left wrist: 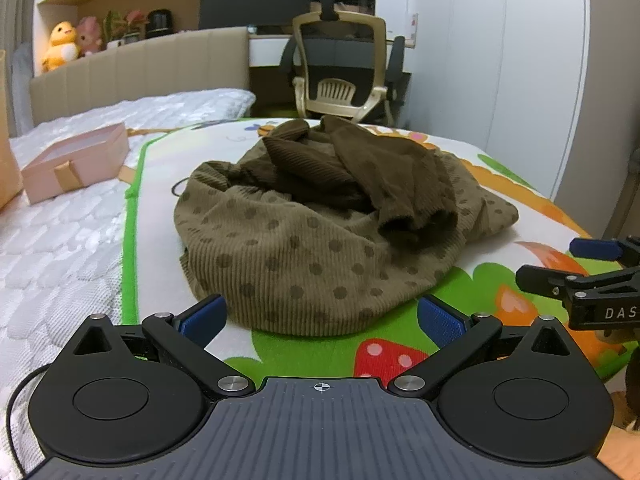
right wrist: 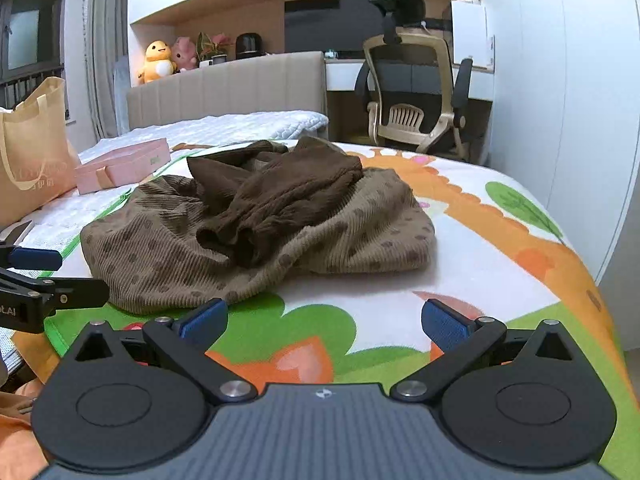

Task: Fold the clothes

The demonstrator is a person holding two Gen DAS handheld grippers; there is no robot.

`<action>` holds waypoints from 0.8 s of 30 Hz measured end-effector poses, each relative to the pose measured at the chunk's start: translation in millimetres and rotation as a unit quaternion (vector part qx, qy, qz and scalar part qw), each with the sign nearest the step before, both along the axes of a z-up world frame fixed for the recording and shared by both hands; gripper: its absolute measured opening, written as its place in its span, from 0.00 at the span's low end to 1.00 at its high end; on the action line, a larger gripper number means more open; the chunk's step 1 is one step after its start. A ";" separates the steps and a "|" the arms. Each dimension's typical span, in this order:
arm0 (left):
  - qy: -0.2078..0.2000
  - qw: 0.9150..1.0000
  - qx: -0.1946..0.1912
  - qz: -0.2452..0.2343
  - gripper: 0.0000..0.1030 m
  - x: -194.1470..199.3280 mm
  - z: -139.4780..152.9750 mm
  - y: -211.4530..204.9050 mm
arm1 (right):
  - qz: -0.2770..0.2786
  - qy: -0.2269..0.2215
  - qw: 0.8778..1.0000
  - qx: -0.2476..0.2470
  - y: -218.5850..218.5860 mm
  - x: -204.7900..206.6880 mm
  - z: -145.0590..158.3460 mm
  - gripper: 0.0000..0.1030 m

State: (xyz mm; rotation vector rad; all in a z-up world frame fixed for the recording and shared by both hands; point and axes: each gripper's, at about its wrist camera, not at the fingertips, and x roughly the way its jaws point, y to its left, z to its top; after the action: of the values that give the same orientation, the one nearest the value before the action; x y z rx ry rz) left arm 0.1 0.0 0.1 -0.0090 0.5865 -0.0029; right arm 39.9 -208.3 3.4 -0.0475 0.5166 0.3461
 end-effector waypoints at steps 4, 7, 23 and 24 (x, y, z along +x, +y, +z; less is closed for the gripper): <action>0.002 1.000 -0.012 0.000 1.00 1.2 1.0 -0.2 | 0.004 -0.009 1.000 0.005 1.5 -8.5 -1.1 1.00; 0.007 1.000 -0.011 -0.001 1.00 3.4 -0.5 1.2 | 0.002 0.015 1.000 0.007 1.4 -3.7 -2.8 1.00; 0.027 1.000 -0.012 0.004 1.00 6.1 -4.4 -0.1 | 0.006 0.034 0.999 0.003 5.0 4.2 -8.0 1.00; 0.028 1.000 -0.012 0.004 1.00 6.2 -4.3 -0.2 | 0.006 0.034 0.999 0.003 4.9 4.1 -7.9 1.00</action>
State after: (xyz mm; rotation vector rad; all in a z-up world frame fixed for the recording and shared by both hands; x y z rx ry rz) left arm 6.3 -0.2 -4.3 -0.0352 0.6421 -0.0017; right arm 44.0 -203.4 -4.6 -0.0334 0.5828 0.3618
